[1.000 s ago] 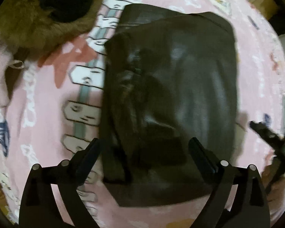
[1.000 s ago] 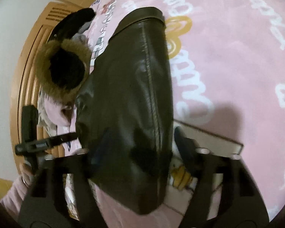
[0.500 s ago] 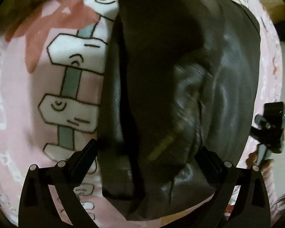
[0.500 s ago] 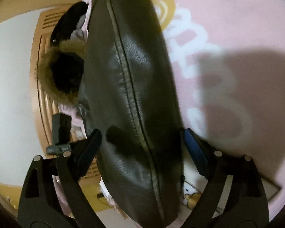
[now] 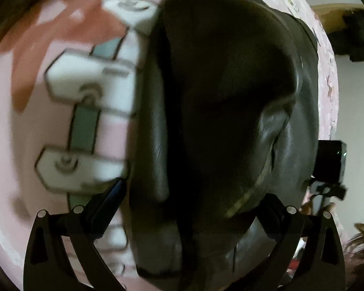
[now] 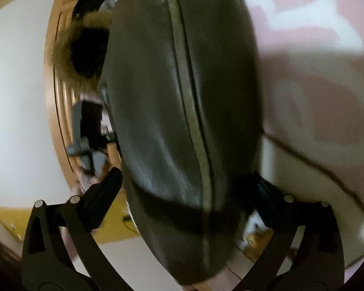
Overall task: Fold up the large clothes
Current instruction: 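Grasp the folded leather bundle with the left gripper while the right gripper clamps its other side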
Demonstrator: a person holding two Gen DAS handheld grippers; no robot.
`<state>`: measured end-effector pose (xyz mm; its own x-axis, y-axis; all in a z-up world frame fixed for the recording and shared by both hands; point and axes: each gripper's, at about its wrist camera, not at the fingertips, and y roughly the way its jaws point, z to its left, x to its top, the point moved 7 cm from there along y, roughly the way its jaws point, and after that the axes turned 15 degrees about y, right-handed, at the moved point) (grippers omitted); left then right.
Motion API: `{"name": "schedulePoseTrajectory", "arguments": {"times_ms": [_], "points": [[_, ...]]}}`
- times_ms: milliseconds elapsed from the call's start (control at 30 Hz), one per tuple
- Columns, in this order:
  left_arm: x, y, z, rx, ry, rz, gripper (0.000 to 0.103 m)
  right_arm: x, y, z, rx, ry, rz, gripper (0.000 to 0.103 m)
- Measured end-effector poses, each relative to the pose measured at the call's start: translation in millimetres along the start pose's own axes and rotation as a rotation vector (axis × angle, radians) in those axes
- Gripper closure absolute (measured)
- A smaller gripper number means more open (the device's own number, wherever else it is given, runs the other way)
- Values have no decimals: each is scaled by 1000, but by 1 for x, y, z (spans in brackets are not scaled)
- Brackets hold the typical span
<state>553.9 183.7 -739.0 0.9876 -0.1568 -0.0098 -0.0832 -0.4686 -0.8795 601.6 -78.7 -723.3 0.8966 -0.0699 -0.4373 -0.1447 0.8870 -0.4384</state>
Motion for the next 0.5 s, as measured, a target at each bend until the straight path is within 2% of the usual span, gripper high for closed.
{"name": "schedulePoseTrajectory", "arguments": {"times_ms": [100, 200, 267, 333, 433, 500], "points": [[9, -10, 3, 42, 19, -38, 7, 10, -4, 2, 15, 70, -36, 6], [12, -25, 5, 122, 95, -39, 7, 9, -4, 3, -48, 9, -65, 6], [11, -23, 7, 119, 109, -25, 7, 7, 0, 1, -85, -29, -83, 5], [10, -10, 11, 92, 69, -21, 7, 5, 4, -2, -109, -54, -116, 5], [10, -2, 8, 99, 35, -86, 6, -1, 1, -4, -111, -113, -171, 5], [8, -4, 5, 77, 15, -109, 7, -6, 2, -2, -116, -187, -203, 5]]}}
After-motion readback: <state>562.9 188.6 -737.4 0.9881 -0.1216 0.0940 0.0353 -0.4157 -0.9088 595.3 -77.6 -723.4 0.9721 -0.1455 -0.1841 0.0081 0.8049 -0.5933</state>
